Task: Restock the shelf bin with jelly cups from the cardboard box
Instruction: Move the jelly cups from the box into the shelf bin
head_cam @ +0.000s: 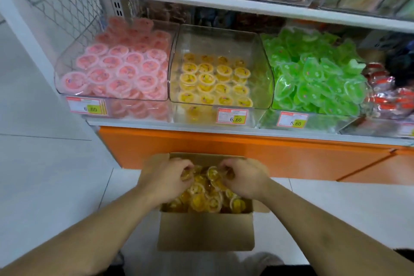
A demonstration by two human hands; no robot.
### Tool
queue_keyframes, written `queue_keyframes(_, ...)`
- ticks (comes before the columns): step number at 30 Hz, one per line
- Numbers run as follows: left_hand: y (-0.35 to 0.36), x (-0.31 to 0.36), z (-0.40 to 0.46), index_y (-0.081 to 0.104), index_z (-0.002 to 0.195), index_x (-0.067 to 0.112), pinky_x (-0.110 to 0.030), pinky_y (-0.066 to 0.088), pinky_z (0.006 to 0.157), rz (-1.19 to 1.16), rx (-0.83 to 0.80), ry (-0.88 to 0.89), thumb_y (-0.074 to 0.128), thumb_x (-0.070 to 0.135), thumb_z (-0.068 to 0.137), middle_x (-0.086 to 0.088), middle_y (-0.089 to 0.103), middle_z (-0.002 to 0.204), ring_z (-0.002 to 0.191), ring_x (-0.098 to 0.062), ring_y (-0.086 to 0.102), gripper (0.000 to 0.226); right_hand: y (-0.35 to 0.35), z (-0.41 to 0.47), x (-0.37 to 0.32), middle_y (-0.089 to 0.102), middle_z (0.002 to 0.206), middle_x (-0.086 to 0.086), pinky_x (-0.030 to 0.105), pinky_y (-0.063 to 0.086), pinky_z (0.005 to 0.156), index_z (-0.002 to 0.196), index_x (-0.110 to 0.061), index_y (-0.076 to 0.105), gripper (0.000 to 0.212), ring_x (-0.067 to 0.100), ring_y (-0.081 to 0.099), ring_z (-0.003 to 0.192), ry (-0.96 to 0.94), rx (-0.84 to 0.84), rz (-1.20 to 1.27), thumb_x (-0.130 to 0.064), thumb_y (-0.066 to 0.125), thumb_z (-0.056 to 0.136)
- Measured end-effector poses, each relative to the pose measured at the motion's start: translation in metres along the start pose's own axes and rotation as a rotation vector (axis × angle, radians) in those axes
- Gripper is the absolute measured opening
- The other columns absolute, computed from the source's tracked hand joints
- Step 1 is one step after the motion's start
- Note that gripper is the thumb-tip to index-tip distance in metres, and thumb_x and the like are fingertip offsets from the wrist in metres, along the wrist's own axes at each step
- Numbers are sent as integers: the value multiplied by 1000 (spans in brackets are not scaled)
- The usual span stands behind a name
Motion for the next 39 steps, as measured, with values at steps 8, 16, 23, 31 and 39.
queue_keyframes(8,95,-11,38,60,136,37,-24,47,103,-131,-220,-37,74,36,94,15,60,137,127,-6,56,45,73,42,67,61,127,-3,35,56,100,136,-31,60,52,20,61,117,141,-284,-117,-11,71,90)
queue_keyframes(16,125,-37,55,72,127,33,-20,48,101,-214,-281,-81,78,37,91,18,67,130,116,2,60,37,107,64,82,69,104,-5,39,41,114,110,-31,70,22,17,65,102,28,-253,-494,-20,67,91)
queue_keyframes(23,116,-37,51,69,130,33,-25,53,99,-302,-249,-158,72,36,95,17,68,125,114,-1,62,35,92,63,77,65,91,-6,28,57,83,107,-28,70,22,16,64,84,93,-210,-326,-16,72,88)
queue_keyframes(31,62,-14,50,69,121,34,-25,53,87,-510,-54,-263,58,34,104,14,67,117,105,-7,65,20,26,50,63,69,97,-23,31,59,81,102,-49,70,22,6,69,86,229,7,216,-43,68,81)
queue_keyframes(39,-31,56,33,70,114,8,-29,55,48,-1275,0,-364,54,14,107,-24,75,96,72,-31,72,19,-70,6,1,69,93,14,28,53,52,111,-11,79,31,24,65,73,229,67,1176,-1,54,94)
Point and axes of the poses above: each hand's wrist, its own z-axis towards the middle knuckle, its own y-axis out of the palm, x = y × z, the point moved 4 cm from there along z, towards the middle knuckle
